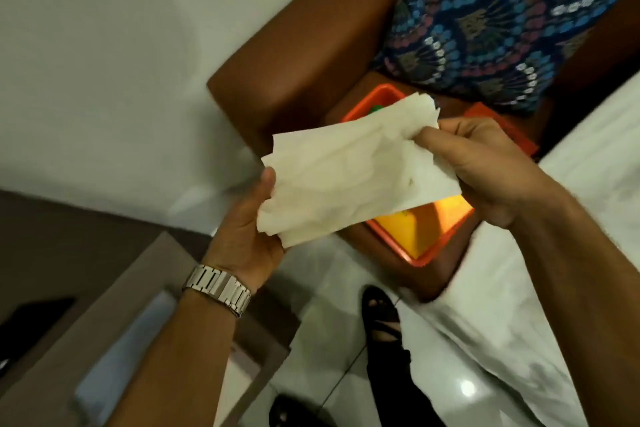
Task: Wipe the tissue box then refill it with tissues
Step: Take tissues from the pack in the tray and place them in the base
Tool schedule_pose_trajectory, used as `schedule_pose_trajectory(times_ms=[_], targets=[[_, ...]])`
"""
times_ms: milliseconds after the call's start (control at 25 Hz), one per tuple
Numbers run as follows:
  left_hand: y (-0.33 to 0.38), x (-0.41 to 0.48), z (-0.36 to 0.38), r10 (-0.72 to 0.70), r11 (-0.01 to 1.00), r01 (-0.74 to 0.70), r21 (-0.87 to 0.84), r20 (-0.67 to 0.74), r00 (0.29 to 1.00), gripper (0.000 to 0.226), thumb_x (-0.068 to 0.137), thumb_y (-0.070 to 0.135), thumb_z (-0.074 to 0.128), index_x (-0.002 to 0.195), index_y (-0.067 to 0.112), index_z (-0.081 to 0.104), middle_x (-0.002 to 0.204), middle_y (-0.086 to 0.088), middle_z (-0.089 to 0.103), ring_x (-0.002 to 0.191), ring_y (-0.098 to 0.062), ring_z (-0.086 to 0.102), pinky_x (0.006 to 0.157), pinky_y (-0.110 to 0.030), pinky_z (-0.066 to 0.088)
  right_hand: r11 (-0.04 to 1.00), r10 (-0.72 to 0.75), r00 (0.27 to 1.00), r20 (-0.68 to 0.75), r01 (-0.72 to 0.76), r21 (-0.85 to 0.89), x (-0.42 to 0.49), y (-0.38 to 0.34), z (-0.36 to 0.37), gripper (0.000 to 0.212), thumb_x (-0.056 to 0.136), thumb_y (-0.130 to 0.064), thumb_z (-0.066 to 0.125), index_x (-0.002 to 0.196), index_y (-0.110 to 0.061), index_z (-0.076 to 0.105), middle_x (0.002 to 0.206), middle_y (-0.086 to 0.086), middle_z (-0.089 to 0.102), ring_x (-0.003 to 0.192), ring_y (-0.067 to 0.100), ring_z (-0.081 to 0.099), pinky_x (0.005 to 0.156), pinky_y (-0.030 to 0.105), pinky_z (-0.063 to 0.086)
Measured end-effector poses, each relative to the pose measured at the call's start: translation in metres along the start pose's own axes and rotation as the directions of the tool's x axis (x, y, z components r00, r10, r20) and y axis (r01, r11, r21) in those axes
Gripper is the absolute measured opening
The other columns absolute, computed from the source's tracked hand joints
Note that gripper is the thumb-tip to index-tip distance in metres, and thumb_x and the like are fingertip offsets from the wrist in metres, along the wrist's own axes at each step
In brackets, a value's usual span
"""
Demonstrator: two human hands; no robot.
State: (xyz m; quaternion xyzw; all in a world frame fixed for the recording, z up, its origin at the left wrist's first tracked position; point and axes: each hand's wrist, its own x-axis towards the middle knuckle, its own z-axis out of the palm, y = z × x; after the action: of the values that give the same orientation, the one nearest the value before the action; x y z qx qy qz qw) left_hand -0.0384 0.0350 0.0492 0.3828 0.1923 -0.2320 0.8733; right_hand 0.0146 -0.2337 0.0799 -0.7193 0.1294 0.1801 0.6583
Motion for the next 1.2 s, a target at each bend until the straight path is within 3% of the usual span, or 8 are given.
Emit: schedule_pose_trajectory(times_ms=[160,280,520,720,880,960,1120,1200], targets=[[0.005,-0.084,-0.094,0.058,0.988,-0.039,0.146,-0.126,0.99,0.074,0.04,0.014,0.099,0.109,0.017,0.072,0.118,-0.01,0.072,0.111,-0.028,0.067,0.079,-0.034,0.059,0.997,0.076,0.979,0.189,-0.072,-0.028,-0.005,0.037,0.104,0.024,0.09,-0.02,0.066,0.091,0.003,0.074,0.089,0.016,0.078,0.077,0.023,0.073,0.069,0.033,0.058],[0.004,-0.149,-0.165,0.128,0.982,-0.075,0.174,-0.322,0.938,0.041,0.062,0.001,0.084,0.097,0.019,0.079,0.11,-0.007,0.075,0.103,-0.024,0.071,0.075,-0.031,0.06,0.991,0.13,0.924,0.359,-0.11,-0.076,-0.015,0.059,0.193,0.026,0.092,-0.021,0.065,0.099,0.004,0.073,0.094,0.016,0.078,0.081,0.024,0.075,0.066,0.029,0.06],[-0.024,-0.239,-0.282,0.22,0.975,-0.156,0.156,-0.661,0.718,0.028,0.07,0.017,0.078,0.097,0.012,0.078,0.103,-0.011,0.077,0.092,-0.027,0.074,0.067,-0.032,0.06,0.949,0.295,0.763,0.576,-0.165,-0.267,-0.035,0.105,0.338,0.012,0.092,-0.021,0.069,0.089,-0.016,0.08,0.093,0.005,0.08,0.084,0.016,0.077,0.064,0.023,0.059],[-0.062,-0.247,-0.358,0.182,0.983,-0.074,0.169,-0.82,0.542,0.035,0.076,0.024,0.08,0.108,0.009,0.074,0.108,-0.01,0.075,0.097,-0.024,0.073,0.086,-0.039,0.058,0.862,0.431,0.685,0.588,-0.121,-0.492,-0.027,0.155,0.412,0.01,0.093,-0.018,0.068,0.099,-0.014,0.076,0.097,0.002,0.08,0.092,0.017,0.076,0.077,0.032,0.063],[-0.081,-0.233,-0.392,0.1,0.983,0.091,0.16,-0.879,0.467,0.021,0.078,0.028,0.081,0.093,0.014,0.077,0.101,-0.008,0.076,0.094,-0.024,0.073,0.088,-0.042,0.058,0.769,0.532,0.685,0.499,-0.144,-0.622,-0.014,0.181,0.441,0.02,0.092,-0.016,0.07,0.111,-0.011,0.069,0.108,0.006,0.076,0.097,0.019,0.074,0.081,0.036,0.062],[-0.085,-0.224,-0.399,0.09,0.972,0.161,0.174,-0.898,0.43,0.017,0.078,0.032,0.081,0.082,0.017,0.075,0.094,-0.004,0.076,0.089,-0.024,0.072,0.082,-0.038,0.059,0.729,0.56,0.693,0.454,-0.152,-0.667,-0.01,0.188,0.449,0.019,0.092,-0.016,0.07,0.111,-0.013,0.066,0.108,0.005,0.074,0.095,0.019,0.073,0.068,0.029,0.062],[-0.086,-0.211,-0.406,0.111,0.958,0.202,0.203,-0.914,0.391,0.018,0.078,0.031,0.081,0.08,0.014,0.074,0.079,0.005,0.071,0.068,-0.01,0.064,0.052,-0.014,0.051,0.681,0.568,0.721,0.397,-0.141,-0.718,-0.004,0.195,0.458,0.025,0.092,-0.014,0.07,0.116,-0.013,0.064,0.11,0.005,0.072,0.094,0.018,0.071,0.063,0.029,0.059],[-0.084,-0.207,-0.409,0.12,0.957,0.203,0.209,-0.918,0.378,0.017,0.078,0.03,0.082,0.076,0.018,0.07,0.08,0.009,0.069,0.07,-0.006,0.063,0.052,-0.013,0.048,0.662,0.544,0.746,0.383,-0.102,-0.742,-0.002,0.197,0.463,0.023,0.089,-0.013,0.072,0.111,-0.013,0.066,0.106,0.005,0.073,0.088,0.016,0.072,0.058,0.028,0.061]])
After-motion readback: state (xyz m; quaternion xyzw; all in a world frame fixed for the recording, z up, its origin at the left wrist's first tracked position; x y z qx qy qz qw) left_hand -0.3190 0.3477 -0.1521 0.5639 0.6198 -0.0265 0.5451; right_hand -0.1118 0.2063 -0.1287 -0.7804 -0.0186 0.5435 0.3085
